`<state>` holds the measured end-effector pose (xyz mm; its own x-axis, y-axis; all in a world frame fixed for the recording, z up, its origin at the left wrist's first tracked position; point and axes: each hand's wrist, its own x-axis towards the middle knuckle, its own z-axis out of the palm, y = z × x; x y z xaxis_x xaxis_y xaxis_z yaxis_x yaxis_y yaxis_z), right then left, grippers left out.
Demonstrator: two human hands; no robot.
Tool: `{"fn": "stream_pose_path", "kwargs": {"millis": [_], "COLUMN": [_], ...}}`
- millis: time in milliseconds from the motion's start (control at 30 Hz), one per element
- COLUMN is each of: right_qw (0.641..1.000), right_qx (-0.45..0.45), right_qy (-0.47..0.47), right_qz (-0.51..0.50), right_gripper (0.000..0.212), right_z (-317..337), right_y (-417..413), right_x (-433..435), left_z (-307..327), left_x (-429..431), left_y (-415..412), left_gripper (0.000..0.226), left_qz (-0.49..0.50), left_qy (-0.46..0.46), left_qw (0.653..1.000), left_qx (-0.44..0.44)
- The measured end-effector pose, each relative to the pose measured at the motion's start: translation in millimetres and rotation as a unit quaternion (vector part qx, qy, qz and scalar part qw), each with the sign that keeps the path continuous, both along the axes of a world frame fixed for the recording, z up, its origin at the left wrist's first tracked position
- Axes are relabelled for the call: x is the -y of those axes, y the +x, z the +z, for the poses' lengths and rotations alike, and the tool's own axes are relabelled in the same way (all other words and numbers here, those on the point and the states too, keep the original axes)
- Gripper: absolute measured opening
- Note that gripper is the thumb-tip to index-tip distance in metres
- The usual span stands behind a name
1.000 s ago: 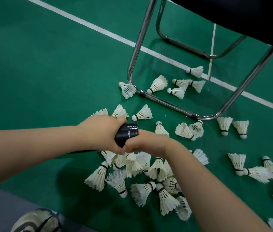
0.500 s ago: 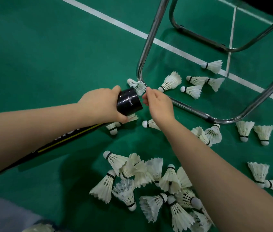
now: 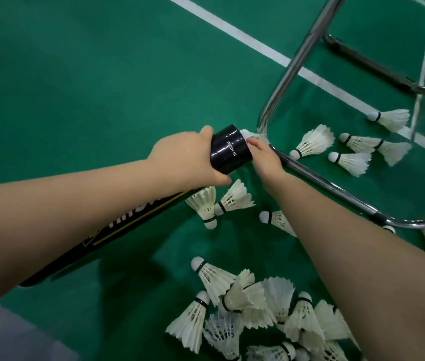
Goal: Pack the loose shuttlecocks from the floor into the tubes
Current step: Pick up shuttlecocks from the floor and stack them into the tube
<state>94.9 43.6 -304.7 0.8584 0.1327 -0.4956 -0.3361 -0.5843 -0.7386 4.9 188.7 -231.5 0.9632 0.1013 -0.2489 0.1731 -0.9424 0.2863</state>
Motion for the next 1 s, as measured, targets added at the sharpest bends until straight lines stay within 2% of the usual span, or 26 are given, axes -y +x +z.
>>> {"fn": "stream_pose_path", "kwargs": {"millis": [167, 367, 467, 633, 767, 867, 1000], "right_qw": [1.0, 0.99, 0.987, 0.993, 0.99, 0.987, 0.981], "right_qx": [-0.012, -0.058, -0.069, -0.034, 0.032, 0.073, 0.128], "right_qy": [-0.004, 0.024, -0.011, -0.069, -0.12, -0.101, -0.042], "right_qz": [0.003, -0.126, -0.143, -0.086, -0.072, -0.1, -0.137], "right_gripper": [0.017, 0.046, 0.045, 0.03, 0.033, 0.02, 0.032], "right_z": [-9, -11, -14, -13, -7, 5, 29], "right_y": [7, 13, 18, 21, 19, 12, -1], "right_x": [-15, -13, -10, -9, -11, -8, 9], "left_z": [-6, -11, -12, -13, -12, -13, -12], "left_x": [-8, -3, -1, 1, 1, 4, 10], "left_y": [1, 0, 2, 4, 1, -2, -5], "left_gripper": [0.066, 0.062, 0.06, 0.059, 0.06, 0.06, 0.062], "left_qz": [0.006, 0.0, 0.002, 0.001, -0.001, -0.01, -0.013], "left_qy": [0.007, 0.01, 0.008, -0.002, -0.001, -0.002, -0.005], "left_qw": [1.0, 1.0, 1.0, 1.0, 1.0, 1.0, 0.999], "left_qx": [-0.015, -0.022, -0.021, -0.013, -0.02, -0.026, -0.038]}}
